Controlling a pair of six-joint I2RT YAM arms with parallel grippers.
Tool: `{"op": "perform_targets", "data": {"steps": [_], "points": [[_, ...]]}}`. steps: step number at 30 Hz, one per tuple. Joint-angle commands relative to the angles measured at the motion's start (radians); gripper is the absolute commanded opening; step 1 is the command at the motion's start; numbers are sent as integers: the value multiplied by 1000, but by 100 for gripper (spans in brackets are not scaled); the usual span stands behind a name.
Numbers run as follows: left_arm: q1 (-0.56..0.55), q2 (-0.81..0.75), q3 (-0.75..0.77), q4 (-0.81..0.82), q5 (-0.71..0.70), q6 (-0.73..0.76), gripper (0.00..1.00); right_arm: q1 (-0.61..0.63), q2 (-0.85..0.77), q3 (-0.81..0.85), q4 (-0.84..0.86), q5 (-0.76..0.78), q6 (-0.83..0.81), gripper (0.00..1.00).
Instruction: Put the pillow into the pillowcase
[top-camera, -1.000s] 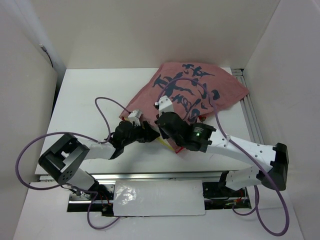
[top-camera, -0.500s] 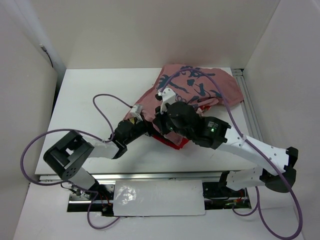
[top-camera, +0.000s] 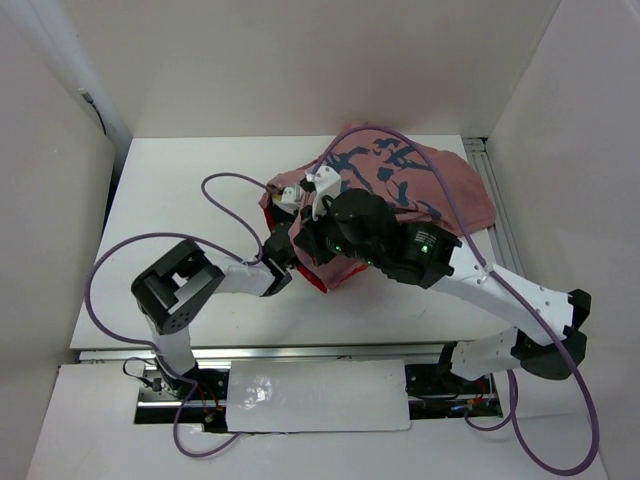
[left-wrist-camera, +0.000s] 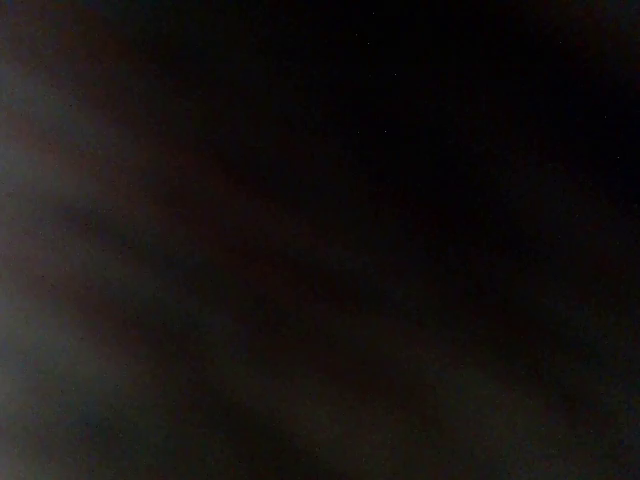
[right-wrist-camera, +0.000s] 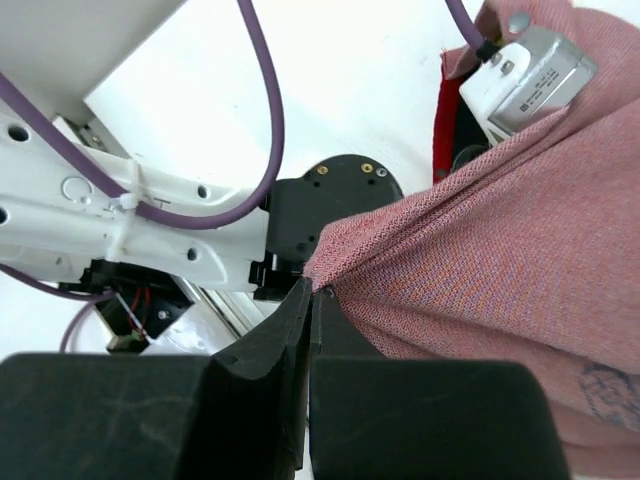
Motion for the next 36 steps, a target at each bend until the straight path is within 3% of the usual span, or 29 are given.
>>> {"op": "perform_targets", "data": {"steps": [1, 6, 8, 10, 12, 15, 16, 17, 19, 23, 27, 29, 30, 36], "points": [[2, 63, 21, -63, -86, -86, 0, 58, -7, 133, 138, -246, 49, 0], [2, 23, -4, -287, 9, -112, 0, 58, -16, 138, 115, -183, 27, 0], [2, 23, 115, -507, 85, -143, 0, 58, -25, 100, 128, -139, 27, 0], [2, 60, 227, -834, 164, -143, 0, 58, -36, 16, 138, -96, 36, 0], [2, 60, 228, -835, 256, -111, 0, 58, -48, -33, 162, -67, 49, 0], [22, 8, 104, -681, 387, -129, 1, 25, -74, -87, 171, -66, 73, 0], [22, -6, 84, -635, 399, -129, 7, 25, -74, -99, 171, -66, 73, 0], [22, -15, 73, -634, 413, -117, 28, 12, -85, -112, 181, -66, 84, 0], [22, -34, 102, -726, 402, -96, 42, -4, -96, -147, 181, -54, 84, 0], [33, -95, 105, -895, 422, -53, 49, -44, -125, -201, 181, -30, 105, 0], [45, -227, -38, -939, 468, -43, 53, -87, -143, -264, 181, -20, 106, 0], [45, -329, -96, -952, 438, -43, 69, -105, -143, -300, 181, -20, 106, 0], [45, -360, -135, -964, 422, -34, 99, -105, -143, -311, 190, -32, 106, 0], [45, -556, -185, -1172, 286, -11, 100, -154, -133, -391, 208, -77, 69, 5]]}}
